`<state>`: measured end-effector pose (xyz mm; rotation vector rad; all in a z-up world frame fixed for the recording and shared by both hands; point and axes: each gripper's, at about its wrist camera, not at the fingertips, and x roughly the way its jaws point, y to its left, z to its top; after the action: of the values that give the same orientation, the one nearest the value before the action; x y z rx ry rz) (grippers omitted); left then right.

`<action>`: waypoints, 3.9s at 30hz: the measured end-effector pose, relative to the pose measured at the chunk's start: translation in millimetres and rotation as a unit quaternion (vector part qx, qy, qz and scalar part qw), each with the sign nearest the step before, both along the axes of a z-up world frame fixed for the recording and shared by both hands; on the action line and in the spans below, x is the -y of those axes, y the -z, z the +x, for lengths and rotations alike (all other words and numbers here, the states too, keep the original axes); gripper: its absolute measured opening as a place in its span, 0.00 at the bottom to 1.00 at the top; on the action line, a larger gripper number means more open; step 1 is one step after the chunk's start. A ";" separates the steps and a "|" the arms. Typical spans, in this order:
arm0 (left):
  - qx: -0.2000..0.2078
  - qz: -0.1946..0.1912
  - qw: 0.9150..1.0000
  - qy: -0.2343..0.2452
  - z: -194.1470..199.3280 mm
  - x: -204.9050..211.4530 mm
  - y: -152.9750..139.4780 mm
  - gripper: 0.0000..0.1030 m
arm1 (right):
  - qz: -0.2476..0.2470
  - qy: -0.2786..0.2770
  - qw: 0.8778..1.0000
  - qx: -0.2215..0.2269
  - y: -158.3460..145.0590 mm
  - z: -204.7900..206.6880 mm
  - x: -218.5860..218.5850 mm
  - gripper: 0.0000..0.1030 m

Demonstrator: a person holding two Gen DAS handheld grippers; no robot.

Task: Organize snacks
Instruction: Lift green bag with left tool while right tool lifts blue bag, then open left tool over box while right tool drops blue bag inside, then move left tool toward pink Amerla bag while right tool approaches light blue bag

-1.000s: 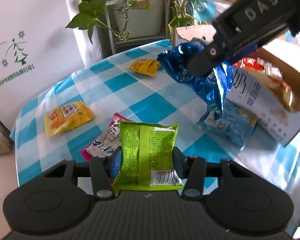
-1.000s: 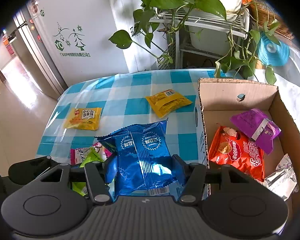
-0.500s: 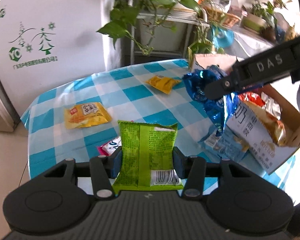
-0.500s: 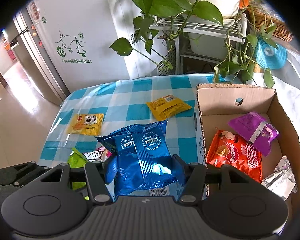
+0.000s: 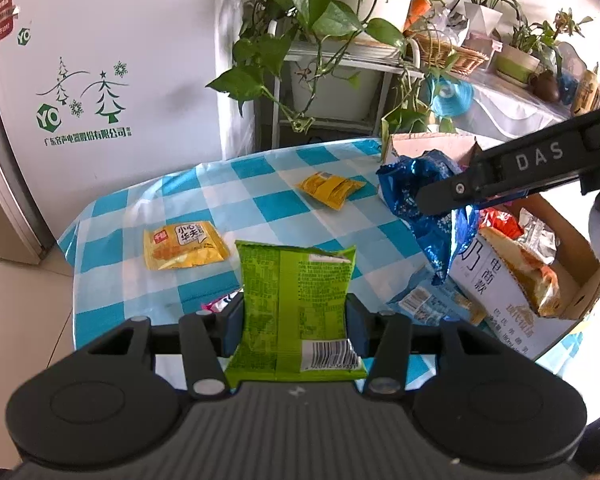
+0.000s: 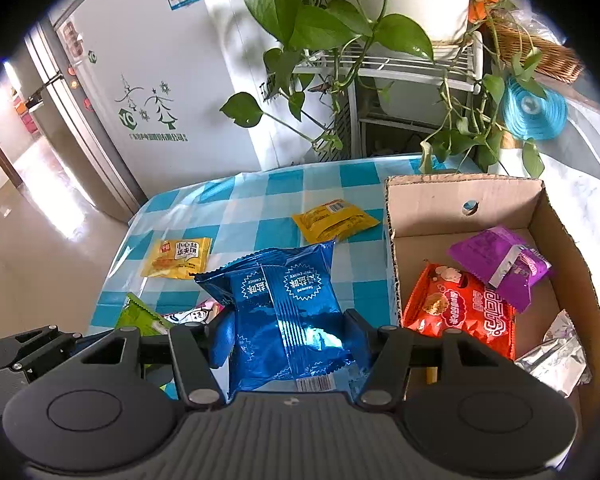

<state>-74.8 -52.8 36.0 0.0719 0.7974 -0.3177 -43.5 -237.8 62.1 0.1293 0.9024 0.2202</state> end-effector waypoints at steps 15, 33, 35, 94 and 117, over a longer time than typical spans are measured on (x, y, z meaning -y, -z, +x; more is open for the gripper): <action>0.025 -0.024 0.999 0.008 0.4 25.1 -31.0 0.49 | 0.036 0.027 0.998 0.047 -27.4 -13.5 38.4 0.62; 0.029 -0.078 0.995 0.063 16.3 110.2 -56.1 0.49 | 0.080 0.154 0.979 0.104 -54.5 -35.0 130.6 0.62; 0.024 -0.081 0.994 0.069 19.4 123.6 -54.3 0.49 | 0.082 0.166 0.977 0.101 -53.2 -35.1 136.8 0.62; -0.014 -0.034 0.999 0.011 43.2 -28.9 -20.6 0.85 | 0.025 0.033 0.996 0.073 -31.1 -45.2 40.2 0.76; -0.069 0.028 0.990 0.116 71.1 -0.9 43.9 0.85 | -0.064 0.044 0.997 0.006 46.3 -68.2 -22.4 0.77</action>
<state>-3.7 -51.9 -7.9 0.1987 0.9373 -0.5237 -111.7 -215.4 15.8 0.0493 0.8945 0.0812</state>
